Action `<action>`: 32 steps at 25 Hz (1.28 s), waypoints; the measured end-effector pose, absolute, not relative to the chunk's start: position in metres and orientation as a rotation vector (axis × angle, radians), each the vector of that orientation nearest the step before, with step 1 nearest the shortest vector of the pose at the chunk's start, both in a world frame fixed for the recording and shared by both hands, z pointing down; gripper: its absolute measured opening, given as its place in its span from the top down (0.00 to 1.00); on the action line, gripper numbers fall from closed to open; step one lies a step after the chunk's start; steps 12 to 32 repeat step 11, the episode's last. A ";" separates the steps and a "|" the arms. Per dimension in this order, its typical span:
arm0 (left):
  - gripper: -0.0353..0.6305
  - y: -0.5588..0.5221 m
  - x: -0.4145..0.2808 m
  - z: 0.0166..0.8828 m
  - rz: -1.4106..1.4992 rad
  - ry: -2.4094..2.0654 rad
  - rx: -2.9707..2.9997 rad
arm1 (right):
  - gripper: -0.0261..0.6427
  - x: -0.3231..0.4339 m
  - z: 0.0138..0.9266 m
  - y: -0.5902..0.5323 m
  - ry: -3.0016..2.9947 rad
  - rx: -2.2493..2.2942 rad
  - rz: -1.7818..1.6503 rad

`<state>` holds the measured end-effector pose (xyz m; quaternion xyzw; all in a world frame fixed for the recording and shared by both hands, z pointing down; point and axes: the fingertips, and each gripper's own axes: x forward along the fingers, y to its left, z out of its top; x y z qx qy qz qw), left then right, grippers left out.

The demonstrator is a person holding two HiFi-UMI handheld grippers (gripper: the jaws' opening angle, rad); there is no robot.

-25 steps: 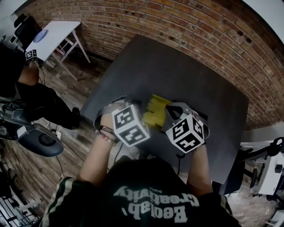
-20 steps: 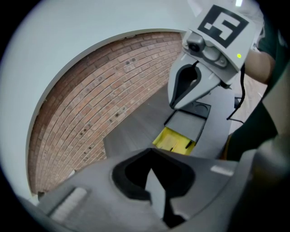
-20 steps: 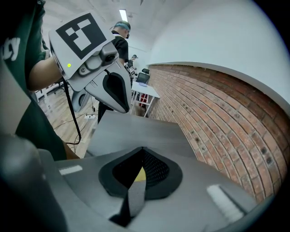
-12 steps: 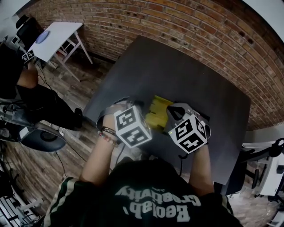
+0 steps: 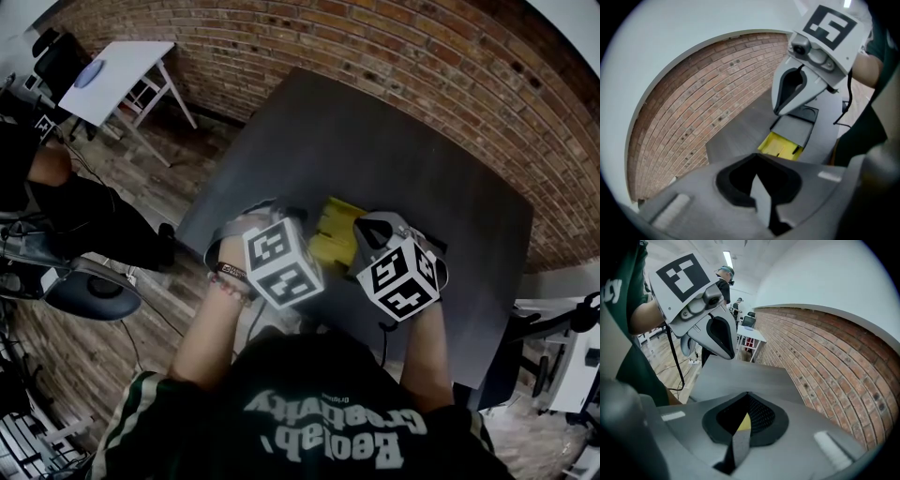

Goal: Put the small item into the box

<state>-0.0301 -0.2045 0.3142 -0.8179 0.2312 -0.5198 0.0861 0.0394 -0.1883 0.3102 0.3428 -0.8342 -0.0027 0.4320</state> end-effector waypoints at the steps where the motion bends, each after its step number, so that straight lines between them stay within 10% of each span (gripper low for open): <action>1: 0.94 -0.205 -0.030 0.314 -1.550 0.690 -2.438 | 0.95 0.040 0.311 -0.188 -2.076 0.853 -0.008; 32: 0.94 -0.210 -0.027 0.318 -1.537 0.672 -2.450 | 0.95 0.041 0.314 -0.194 -2.053 0.858 -0.018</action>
